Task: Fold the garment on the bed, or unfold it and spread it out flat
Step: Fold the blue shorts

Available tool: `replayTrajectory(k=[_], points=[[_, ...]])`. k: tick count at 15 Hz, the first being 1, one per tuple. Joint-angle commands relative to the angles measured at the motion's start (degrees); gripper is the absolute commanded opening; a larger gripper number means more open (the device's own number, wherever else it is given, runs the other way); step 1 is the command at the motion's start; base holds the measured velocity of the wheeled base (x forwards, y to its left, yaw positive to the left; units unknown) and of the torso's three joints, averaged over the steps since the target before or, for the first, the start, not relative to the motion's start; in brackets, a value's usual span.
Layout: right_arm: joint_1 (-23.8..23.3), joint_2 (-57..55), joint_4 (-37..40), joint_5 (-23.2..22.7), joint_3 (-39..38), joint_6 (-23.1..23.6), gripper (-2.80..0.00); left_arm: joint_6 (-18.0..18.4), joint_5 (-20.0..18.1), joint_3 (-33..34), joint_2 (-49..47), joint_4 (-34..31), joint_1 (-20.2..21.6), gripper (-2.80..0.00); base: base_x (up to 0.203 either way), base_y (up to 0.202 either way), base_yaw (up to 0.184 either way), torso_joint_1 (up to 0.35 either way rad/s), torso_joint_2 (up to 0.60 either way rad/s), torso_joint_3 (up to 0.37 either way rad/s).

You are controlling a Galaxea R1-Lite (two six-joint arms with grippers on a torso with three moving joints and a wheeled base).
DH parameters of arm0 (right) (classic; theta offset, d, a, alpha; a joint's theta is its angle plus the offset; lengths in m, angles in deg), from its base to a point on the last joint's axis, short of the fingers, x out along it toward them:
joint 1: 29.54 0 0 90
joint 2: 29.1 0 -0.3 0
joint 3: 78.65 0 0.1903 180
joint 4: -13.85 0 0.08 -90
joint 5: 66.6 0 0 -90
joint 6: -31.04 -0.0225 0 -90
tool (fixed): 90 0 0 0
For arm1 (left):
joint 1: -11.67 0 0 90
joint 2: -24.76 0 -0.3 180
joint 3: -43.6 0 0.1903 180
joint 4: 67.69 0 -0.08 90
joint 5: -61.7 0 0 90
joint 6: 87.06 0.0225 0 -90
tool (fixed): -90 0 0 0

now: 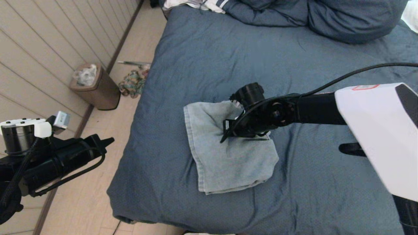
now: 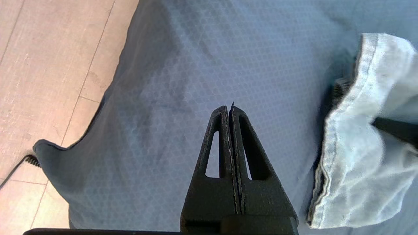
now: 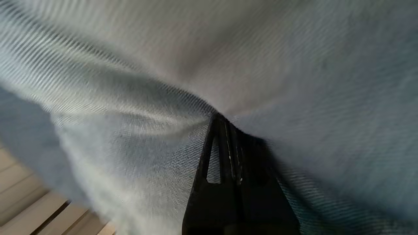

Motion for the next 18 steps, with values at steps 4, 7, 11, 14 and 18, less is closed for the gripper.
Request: replayTrajectory(k=[4,7,11,14,18], points=[[-2.87,-4.55,0.67,-0.05,2.33,-0.55,-2.8,-0.28,-0.22,0.1,-0.68,0.3,-0.69,-2.8,0.0,0.0,0.0,0.0,0.0,0.0],[-2.96,0.92,0.6,-0.19,2.44,-0.55,-2.8,-0.19,-0.22,0.1,-0.86,0.3,-0.87,-2.8,0.0,0.0,0.0,0.0,0.0,0.0],[-2.41,8.67,0.85,-0.21,1.68,-0.58,-2.8,-0.19,-0.22,0.1,-0.35,0.3,-0.87,-2.8,0.0,0.0,0.0,0.0,0.0,0.0],[-1.55,16.87,0.92,-0.16,-0.52,-0.52,-2.8,-0.19,-0.22,0.65,1.74,0.3,-0.95,-2.8,0.0,0.0,0.0,0.0,0.0,0.0],[-0.07,30.34,0.91,0.48,-5.1,-0.24,-2.8,-0.25,-0.13,1.76,7.93,-0.32,-2.03,-2.8,0.0,0.0,0.0,0.0,0.0,0.0]])
